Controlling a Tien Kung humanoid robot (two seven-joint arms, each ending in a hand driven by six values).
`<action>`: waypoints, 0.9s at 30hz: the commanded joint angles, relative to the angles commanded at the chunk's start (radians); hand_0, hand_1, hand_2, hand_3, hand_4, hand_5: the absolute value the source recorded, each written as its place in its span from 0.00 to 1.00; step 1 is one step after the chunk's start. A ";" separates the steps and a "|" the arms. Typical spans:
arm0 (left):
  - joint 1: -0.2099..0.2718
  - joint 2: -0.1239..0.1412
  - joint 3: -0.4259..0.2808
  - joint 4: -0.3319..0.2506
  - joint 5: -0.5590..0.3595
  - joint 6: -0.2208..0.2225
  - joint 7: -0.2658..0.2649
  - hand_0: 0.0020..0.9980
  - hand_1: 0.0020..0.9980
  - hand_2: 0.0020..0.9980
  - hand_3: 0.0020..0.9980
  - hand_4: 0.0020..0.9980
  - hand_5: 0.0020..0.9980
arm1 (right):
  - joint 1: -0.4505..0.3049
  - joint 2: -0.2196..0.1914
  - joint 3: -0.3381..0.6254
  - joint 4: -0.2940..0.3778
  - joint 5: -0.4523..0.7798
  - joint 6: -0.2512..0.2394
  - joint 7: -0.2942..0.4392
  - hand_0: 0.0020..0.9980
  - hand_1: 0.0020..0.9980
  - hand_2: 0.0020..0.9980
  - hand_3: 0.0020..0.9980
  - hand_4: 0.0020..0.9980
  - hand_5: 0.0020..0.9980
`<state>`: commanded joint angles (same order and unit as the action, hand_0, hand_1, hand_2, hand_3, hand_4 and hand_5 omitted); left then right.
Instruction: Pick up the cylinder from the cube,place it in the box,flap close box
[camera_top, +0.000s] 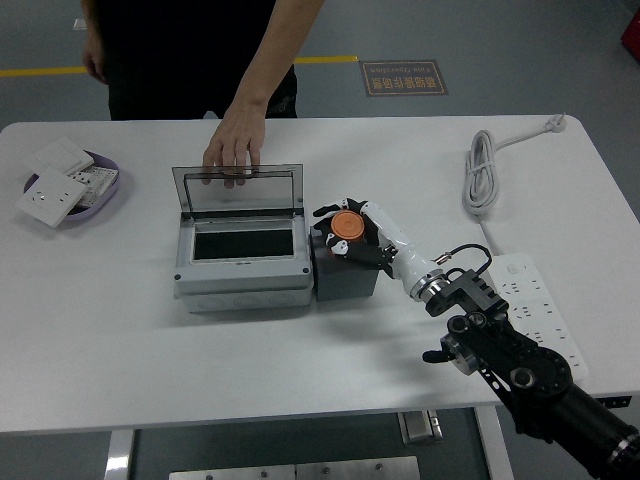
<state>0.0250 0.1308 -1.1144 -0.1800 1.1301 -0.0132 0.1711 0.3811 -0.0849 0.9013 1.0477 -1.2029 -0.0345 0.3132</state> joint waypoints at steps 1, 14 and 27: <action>0.000 0.000 0.000 0.000 -0.001 0.000 0.000 0.60 0.58 0.59 0.58 0.64 0.20 | 0.000 0.000 0.000 0.004 -0.001 -0.003 0.001 0.72 0.62 0.53 0.57 0.29 0.00; 0.009 0.000 -0.019 0.000 0.016 0.001 0.009 0.60 0.58 0.60 0.58 0.64 0.20 | 0.060 -0.010 -0.076 0.136 -0.130 -0.051 -0.044 0.60 0.54 0.47 0.39 0.00 0.00; 0.009 0.005 -0.031 0.000 0.031 0.000 0.013 0.60 0.58 0.60 0.58 0.65 0.20 | 0.267 0.033 -0.301 0.025 -0.349 -0.049 -0.146 0.33 0.36 0.42 0.33 0.00 0.00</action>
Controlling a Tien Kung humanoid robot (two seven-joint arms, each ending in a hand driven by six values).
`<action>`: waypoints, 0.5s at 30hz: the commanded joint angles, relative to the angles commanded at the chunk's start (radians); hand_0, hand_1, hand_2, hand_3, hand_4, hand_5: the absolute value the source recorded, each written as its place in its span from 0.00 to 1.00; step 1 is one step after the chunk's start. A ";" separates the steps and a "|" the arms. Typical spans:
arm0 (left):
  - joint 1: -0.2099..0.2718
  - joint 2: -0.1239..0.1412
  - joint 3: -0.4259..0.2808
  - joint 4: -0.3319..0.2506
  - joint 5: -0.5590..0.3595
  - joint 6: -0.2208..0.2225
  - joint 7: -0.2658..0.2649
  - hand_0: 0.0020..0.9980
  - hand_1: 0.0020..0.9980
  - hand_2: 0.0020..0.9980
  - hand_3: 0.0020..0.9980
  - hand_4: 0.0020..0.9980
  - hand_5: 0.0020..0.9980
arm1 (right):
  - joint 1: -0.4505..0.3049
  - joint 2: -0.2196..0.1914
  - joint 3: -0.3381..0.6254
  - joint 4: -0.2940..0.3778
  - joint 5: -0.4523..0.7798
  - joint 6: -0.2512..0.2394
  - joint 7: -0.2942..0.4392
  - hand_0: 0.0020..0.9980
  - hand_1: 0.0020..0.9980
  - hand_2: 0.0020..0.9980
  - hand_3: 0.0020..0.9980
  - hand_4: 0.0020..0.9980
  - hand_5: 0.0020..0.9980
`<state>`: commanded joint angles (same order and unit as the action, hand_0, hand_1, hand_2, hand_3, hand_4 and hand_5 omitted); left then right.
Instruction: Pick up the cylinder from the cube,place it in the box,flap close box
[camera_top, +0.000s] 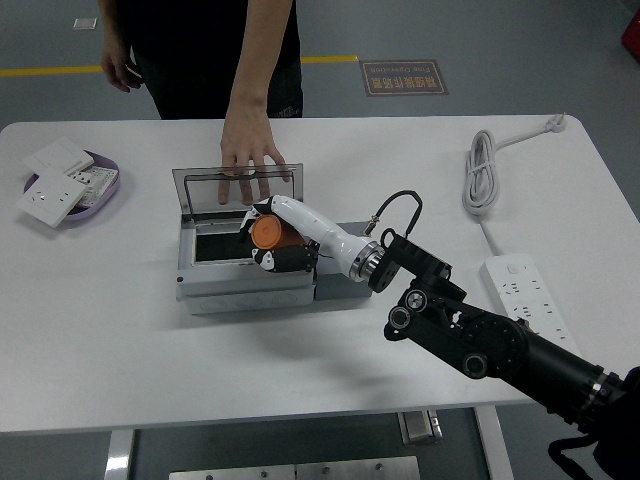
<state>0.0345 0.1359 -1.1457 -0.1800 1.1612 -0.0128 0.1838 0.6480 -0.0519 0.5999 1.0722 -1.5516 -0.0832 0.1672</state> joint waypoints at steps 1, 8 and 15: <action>0.000 0.001 -0.002 0.000 0.002 0.000 0.001 0.60 0.58 0.60 0.58 0.65 0.20 | 0.014 0.005 -0.015 -0.008 -0.015 0.002 -0.006 0.33 0.36 0.42 0.33 0.00 0.00; 0.001 0.005 -0.004 0.000 0.005 0.000 0.001 0.60 0.58 0.60 0.58 0.65 0.21 | 0.070 0.032 -0.074 -0.031 -0.059 0.008 -0.023 0.32 0.37 0.42 0.35 0.03 0.00; 0.002 0.006 -0.005 0.000 0.007 0.000 0.001 0.60 0.58 0.60 0.58 0.65 0.20 | 0.107 0.052 -0.111 -0.052 -0.078 0.000 -0.033 0.33 0.38 0.44 0.39 0.08 0.00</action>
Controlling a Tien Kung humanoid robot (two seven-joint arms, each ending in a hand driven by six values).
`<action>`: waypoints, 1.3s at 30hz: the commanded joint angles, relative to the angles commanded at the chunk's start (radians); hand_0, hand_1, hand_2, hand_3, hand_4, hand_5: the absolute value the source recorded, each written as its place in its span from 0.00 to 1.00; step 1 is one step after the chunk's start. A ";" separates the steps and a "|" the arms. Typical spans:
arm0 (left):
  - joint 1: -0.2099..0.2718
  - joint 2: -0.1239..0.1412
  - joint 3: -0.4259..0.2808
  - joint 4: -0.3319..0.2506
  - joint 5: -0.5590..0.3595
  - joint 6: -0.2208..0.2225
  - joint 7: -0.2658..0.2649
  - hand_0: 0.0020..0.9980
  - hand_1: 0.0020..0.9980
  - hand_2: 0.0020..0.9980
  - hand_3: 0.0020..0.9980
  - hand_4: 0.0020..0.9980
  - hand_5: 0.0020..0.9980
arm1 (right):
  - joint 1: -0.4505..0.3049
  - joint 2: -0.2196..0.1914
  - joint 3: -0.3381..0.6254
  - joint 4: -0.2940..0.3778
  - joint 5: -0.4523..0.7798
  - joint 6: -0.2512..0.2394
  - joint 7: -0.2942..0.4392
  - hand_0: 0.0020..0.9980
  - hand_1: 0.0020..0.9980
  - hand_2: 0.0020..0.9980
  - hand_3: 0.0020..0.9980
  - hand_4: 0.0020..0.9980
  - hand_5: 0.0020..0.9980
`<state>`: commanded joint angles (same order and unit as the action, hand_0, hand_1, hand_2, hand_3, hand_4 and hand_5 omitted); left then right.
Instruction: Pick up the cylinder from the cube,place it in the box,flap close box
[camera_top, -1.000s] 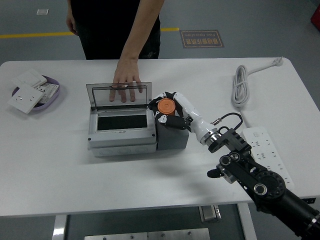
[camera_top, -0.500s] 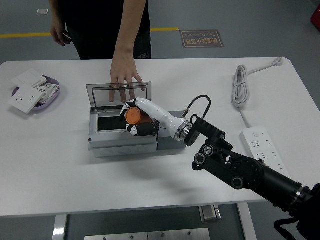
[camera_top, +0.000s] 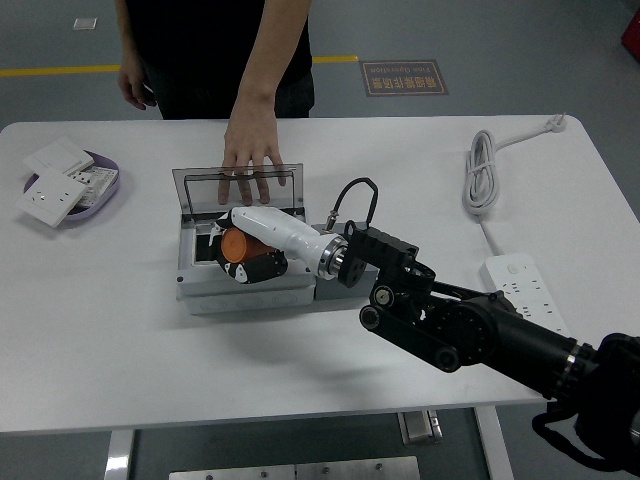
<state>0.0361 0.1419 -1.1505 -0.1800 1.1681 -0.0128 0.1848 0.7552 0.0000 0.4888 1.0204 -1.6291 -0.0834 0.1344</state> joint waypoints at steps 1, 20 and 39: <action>0.000 0.000 -0.001 0.000 0.000 0.000 0.000 0.60 0.58 0.60 0.58 0.65 0.20 | 0.003 0.000 -0.002 -0.003 -0.004 -0.002 -0.001 0.33 0.38 0.44 0.39 0.08 0.00; 0.001 0.005 -0.010 0.000 0.012 0.000 0.002 0.60 0.58 0.60 0.58 0.65 0.21 | 0.067 0.000 0.015 -0.031 -0.187 0.006 -0.176 0.37 0.46 0.51 0.53 0.14 0.00; 0.002 0.010 -0.019 0.000 0.023 0.000 0.005 0.60 0.58 0.60 0.58 0.65 0.20 | 0.086 0.000 -0.021 0.023 -0.196 0.055 -0.290 0.38 0.58 0.62 0.66 0.31 0.26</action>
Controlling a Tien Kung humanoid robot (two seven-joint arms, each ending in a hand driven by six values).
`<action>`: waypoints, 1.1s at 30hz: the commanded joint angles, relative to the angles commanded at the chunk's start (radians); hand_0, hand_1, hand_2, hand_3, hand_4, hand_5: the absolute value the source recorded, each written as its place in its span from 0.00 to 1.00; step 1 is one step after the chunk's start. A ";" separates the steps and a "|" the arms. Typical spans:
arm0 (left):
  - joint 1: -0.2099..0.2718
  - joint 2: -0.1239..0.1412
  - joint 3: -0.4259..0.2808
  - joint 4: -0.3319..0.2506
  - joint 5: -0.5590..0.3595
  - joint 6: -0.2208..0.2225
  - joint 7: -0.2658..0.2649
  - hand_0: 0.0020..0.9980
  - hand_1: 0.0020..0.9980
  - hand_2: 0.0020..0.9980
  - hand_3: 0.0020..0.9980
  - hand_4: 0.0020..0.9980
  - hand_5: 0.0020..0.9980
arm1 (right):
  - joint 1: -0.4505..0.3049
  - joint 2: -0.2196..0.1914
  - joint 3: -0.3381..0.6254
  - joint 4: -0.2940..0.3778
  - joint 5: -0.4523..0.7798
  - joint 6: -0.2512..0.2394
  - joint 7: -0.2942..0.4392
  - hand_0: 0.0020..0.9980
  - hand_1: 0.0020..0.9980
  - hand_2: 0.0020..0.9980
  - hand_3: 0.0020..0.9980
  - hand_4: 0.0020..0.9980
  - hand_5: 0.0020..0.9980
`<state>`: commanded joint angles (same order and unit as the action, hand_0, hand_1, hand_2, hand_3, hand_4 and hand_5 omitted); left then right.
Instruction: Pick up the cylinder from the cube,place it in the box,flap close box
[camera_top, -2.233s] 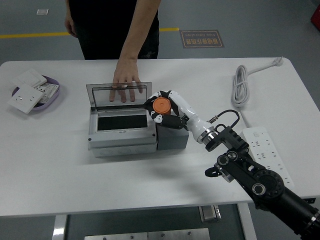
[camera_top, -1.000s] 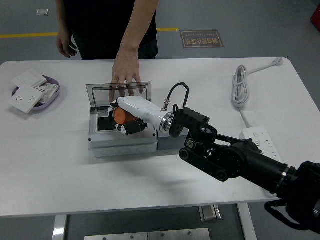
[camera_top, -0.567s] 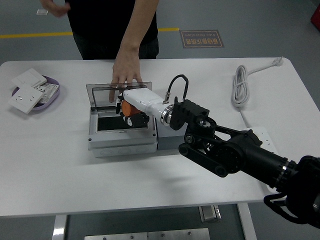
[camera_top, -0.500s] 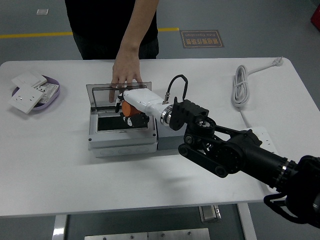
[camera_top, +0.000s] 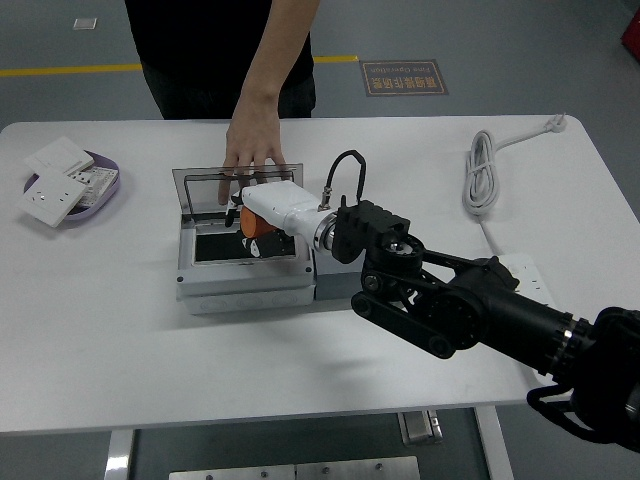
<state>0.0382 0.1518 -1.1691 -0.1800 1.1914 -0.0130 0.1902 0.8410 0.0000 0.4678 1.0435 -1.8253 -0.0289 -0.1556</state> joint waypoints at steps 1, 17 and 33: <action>0.000 0.000 0.000 0.000 0.000 0.000 0.000 0.60 0.58 0.60 0.58 0.65 0.20 | 0.001 0.000 -0.001 0.001 -0.002 0.002 -0.004 0.38 0.58 0.62 0.66 0.31 0.26; -0.006 0.003 0.001 0.000 0.008 -0.001 0.002 0.60 0.58 0.59 0.58 0.65 0.20 | -0.013 0.000 -0.014 0.023 -0.050 0.028 -0.154 0.76 0.70 0.73 0.73 0.65 0.35; -0.005 -0.001 0.011 0.000 0.007 -0.002 0.002 0.60 0.58 0.59 0.58 0.64 0.20 | -0.029 0.000 0.023 0.059 -0.025 0.002 -0.163 0.78 0.71 0.74 0.77 0.71 0.38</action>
<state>0.0336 0.1504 -1.1579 -0.1800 1.1982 -0.0151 0.1921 0.8120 0.0000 0.4909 1.1021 -1.8502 -0.0270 -0.3186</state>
